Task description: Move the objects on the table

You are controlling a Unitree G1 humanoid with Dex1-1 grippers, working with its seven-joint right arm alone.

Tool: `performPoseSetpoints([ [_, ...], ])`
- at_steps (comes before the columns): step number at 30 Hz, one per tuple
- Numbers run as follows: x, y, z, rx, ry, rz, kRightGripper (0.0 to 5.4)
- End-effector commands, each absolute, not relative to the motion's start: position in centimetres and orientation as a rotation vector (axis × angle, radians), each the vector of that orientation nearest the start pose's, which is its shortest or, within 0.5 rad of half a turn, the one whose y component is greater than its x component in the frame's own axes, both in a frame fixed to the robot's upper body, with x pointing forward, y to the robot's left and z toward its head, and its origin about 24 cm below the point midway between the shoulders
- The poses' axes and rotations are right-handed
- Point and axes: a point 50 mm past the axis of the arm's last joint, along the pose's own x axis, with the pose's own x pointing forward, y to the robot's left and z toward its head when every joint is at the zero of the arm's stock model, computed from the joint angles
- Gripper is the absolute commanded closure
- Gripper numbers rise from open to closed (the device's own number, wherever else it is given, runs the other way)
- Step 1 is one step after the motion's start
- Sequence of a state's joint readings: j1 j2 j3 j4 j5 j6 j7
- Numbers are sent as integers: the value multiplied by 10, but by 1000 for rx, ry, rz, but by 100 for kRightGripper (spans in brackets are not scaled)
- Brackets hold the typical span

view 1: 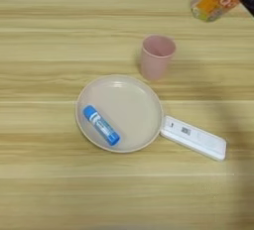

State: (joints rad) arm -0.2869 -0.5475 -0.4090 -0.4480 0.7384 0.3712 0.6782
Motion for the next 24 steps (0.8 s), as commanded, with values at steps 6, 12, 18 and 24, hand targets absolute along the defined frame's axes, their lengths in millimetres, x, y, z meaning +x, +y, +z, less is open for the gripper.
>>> performPoseSetpoints([
  [6,214,-198,224,-138,-413,947,185],
  [12,205,-179,194,-100,-330,1018,185],
  [18,201,-161,173,-120,-312,1029,186],
  [24,198,-147,153,-156,-308,1037,186],
])
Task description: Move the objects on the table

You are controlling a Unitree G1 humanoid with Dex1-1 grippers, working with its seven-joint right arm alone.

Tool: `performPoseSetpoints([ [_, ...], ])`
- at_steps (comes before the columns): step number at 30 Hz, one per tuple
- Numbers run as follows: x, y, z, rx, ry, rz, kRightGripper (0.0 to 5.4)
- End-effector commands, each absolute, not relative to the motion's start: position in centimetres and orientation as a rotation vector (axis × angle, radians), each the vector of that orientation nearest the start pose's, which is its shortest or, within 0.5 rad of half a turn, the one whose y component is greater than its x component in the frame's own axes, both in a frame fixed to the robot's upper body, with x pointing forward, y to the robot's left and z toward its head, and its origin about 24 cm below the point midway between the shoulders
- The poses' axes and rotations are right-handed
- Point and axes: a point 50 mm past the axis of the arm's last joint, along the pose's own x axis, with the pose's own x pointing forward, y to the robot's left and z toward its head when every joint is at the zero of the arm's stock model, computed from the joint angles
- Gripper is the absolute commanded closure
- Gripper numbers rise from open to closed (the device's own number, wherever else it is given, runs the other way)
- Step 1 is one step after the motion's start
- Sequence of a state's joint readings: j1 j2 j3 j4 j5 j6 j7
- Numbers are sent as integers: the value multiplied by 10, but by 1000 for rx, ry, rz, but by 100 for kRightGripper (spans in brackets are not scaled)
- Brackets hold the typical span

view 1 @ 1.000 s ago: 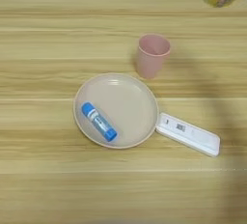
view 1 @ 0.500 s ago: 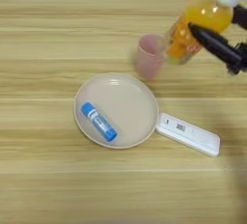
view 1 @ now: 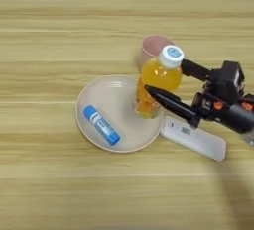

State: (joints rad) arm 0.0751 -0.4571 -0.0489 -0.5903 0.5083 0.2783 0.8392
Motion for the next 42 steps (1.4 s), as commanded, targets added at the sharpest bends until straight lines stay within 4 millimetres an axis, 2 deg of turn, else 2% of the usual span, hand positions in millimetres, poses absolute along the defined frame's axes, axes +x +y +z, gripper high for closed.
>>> performPoseSetpoints([
  [1,199,-145,149,-166,-306,1034,186],
  [6,206,-139,133,-242,-307,986,186],
  [16,213,-135,112,-261,-322,919,186],
  [25,224,-134,101,-203,-325,840,186],
  [42,233,-127,79,-193,-279,822,186],
])
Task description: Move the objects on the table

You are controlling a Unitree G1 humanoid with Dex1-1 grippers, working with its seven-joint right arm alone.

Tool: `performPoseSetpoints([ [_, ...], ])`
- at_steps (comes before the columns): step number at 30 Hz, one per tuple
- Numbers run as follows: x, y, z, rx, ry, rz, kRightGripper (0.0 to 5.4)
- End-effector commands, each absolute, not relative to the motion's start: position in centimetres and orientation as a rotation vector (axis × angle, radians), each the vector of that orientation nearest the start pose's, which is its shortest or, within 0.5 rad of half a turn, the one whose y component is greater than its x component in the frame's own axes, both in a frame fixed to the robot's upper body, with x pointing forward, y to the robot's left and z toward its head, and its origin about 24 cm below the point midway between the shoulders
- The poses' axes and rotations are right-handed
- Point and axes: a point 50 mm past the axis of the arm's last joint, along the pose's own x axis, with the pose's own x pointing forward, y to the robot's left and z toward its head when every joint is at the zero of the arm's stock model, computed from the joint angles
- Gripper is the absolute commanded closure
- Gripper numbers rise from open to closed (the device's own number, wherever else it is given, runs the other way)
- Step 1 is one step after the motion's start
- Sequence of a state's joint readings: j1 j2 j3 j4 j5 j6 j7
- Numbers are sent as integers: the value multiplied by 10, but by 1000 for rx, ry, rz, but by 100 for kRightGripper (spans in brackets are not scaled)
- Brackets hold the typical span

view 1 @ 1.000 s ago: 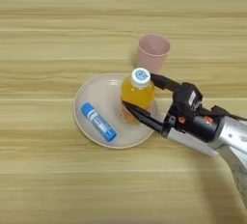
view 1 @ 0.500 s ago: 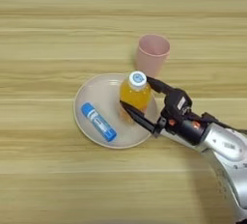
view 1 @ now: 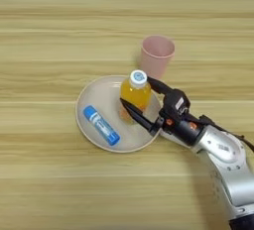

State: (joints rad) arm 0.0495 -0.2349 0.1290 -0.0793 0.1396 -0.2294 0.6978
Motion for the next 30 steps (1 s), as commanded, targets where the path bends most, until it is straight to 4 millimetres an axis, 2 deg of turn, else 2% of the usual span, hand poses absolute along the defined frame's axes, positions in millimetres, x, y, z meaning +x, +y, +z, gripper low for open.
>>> performPoseSetpoints([
  [1,233,-127,79,-193,-277,821,186],
  [17,237,-129,71,-174,-223,812,186],
  [18,237,-130,70,-174,-221,811,157],
  [22,237,-130,70,-174,-218,810,116],
  [27,238,-130,69,-174,-216,803,29],
  [30,239,-131,70,-172,-217,800,4],
])
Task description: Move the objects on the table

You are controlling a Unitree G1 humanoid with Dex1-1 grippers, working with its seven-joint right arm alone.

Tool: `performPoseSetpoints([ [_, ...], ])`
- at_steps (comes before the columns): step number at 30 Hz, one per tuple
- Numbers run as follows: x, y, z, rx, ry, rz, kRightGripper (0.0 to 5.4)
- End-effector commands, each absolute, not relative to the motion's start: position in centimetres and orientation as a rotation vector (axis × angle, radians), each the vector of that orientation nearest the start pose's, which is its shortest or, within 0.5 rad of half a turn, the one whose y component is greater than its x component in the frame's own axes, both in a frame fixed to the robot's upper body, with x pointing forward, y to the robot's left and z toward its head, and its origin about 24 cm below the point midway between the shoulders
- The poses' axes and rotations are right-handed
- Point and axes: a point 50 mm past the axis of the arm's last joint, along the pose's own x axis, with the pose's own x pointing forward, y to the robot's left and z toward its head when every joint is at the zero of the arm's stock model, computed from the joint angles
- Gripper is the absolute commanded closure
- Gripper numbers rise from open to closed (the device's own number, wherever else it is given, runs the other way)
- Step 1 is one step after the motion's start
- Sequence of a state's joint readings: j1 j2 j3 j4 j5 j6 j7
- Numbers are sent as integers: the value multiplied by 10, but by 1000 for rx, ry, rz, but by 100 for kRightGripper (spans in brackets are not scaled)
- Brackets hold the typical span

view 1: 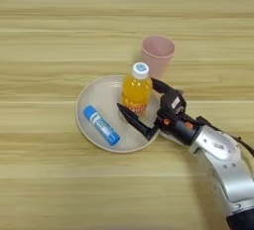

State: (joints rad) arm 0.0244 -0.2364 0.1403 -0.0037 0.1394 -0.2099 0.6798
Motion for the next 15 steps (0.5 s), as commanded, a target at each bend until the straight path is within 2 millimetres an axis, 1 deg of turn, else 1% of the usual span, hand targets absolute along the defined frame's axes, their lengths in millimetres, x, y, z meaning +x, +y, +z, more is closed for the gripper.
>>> performPoseSetpoints([
  [1,239,-131,70,-171,-218,799,4],
  [10,239,-131,73,-164,-236,791,4],
  [15,239,-132,87,-149,-297,779,4],
])
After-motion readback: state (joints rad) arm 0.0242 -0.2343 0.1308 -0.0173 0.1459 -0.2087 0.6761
